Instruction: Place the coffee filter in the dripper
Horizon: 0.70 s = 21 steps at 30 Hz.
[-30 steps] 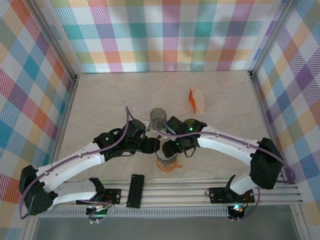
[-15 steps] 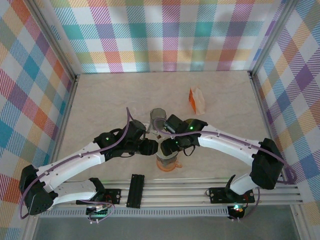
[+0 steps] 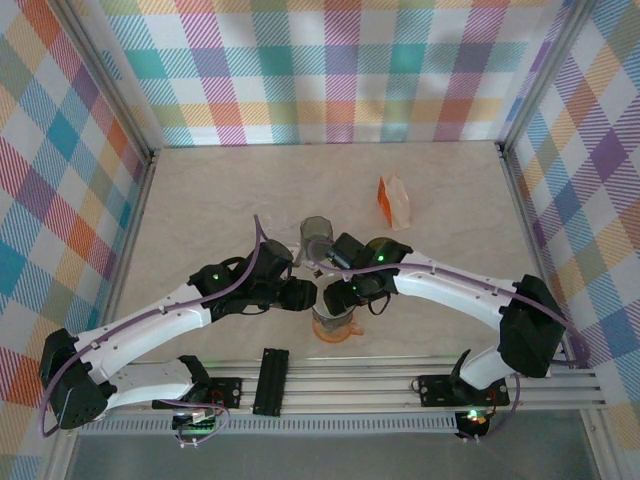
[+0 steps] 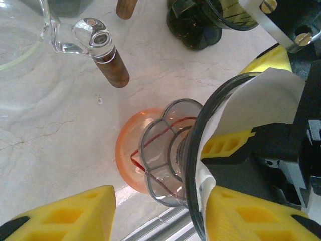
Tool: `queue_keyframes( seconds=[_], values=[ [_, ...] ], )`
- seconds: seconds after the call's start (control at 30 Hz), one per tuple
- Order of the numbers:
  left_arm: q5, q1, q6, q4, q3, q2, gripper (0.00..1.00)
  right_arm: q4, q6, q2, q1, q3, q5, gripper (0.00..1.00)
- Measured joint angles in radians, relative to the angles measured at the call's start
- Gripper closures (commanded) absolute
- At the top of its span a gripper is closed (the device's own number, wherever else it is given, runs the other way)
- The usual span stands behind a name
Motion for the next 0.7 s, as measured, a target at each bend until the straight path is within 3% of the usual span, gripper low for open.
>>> queue_keyframes(
  seconds=[0.27,0.7],
  values=[
    [0.001,0.000,0.000,0.000,0.000,0.002,0.50,0.006,-0.001,-0.030,0.000,0.000,0.006,0.17],
    [0.001,0.000,0.000,0.000,0.000,0.002,0.48,0.006,-0.006,-0.307,0.000,0.005,0.060,0.16]
  ],
)
